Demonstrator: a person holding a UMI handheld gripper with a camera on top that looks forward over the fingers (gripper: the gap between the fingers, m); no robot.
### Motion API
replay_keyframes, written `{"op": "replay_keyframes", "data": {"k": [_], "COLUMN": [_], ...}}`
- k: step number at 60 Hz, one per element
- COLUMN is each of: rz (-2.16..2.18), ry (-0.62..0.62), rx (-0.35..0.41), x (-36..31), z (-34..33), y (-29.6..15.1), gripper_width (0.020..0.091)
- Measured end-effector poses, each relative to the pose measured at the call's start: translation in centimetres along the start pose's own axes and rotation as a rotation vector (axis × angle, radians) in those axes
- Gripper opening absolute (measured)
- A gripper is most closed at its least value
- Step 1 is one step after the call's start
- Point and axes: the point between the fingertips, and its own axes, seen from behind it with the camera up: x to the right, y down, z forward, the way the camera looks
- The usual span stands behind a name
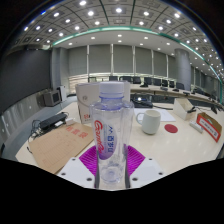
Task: Pour water
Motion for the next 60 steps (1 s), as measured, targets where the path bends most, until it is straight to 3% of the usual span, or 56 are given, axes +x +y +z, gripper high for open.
{"op": "replay_keyframes", "data": {"k": [10, 22, 32, 38, 52, 60], "rz": [0.124, 0.578, 1.021, 1.270, 1.755, 1.928], "ry": [-0.079, -0.266, -0.434, -0.482, -0.556, -0.582], "rx": [0.026, 0.092, 0.076, 0.057, -0.037, -0.052], "x": [-2.4, -4.5, -3.4, -0.8, 4.0, 5.7], "z": [1.6, 5.1, 9.4, 11.4, 15.7, 17.5], "y": [-5.1, -15.3, -21.0, -22.0, -19.5, -18.7], "gripper_width": [0.0342, 0.0341, 0.0340, 0.0339, 0.0340, 0.0340]}}
